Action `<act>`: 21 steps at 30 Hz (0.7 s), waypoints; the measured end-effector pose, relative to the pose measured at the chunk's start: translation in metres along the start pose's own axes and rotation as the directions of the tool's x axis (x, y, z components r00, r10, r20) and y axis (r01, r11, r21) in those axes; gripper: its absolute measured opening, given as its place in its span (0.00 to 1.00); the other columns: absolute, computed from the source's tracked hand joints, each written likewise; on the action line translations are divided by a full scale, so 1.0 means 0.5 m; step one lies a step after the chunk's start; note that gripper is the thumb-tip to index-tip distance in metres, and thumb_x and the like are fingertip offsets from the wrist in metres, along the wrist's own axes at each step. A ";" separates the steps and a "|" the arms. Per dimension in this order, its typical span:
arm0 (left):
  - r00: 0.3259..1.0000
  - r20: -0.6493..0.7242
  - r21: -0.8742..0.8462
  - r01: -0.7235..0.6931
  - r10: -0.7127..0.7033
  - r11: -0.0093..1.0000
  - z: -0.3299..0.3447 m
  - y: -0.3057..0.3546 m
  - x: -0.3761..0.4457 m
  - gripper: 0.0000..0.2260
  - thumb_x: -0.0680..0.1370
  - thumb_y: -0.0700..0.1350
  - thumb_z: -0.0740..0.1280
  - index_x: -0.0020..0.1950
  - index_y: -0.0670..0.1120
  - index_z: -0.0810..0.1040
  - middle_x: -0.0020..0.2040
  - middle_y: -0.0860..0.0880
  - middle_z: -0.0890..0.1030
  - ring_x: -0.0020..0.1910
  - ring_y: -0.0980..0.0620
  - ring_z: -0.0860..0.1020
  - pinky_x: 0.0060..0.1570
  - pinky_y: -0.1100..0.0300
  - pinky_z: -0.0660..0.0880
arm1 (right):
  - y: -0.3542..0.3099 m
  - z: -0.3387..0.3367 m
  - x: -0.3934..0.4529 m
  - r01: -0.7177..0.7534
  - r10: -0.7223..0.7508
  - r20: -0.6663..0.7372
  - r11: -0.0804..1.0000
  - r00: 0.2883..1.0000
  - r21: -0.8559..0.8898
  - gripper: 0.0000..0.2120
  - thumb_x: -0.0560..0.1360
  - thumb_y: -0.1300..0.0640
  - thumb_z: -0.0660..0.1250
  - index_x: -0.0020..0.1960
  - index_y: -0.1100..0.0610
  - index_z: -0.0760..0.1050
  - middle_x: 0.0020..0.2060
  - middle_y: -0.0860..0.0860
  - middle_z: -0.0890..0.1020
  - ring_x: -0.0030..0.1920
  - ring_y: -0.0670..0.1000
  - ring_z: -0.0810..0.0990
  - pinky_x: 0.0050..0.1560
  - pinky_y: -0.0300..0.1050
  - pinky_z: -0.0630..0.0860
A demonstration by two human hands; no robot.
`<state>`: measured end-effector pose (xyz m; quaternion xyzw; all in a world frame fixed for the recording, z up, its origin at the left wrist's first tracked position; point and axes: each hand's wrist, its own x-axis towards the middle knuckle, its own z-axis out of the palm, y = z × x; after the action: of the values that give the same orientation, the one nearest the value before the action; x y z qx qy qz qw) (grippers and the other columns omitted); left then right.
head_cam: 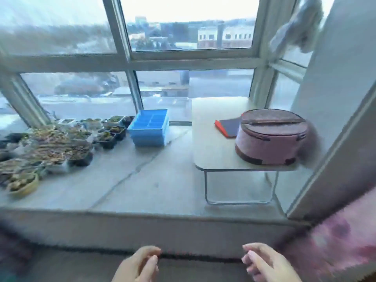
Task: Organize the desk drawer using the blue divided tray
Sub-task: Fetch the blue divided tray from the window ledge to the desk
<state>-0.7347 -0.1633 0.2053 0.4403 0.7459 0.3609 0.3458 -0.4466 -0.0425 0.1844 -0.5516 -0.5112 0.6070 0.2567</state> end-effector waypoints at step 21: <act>0.985 -0.100 -0.152 0.122 -0.138 0.981 -0.435 -0.195 0.554 0.07 0.77 0.36 0.65 0.46 0.47 0.79 0.33 0.44 0.82 0.25 0.51 0.76 0.28 0.64 0.72 | -0.236 0.509 0.448 0.100 -0.109 -0.007 0.939 0.994 -0.329 0.23 0.69 0.69 0.72 0.26 0.44 0.80 0.30 0.42 0.83 0.39 0.41 0.81 0.44 0.29 0.72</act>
<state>-1.0593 0.0024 0.1771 0.3439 0.7626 0.4146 0.3582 -0.7716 0.1087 0.1663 -0.5663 -0.6303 0.4921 0.1997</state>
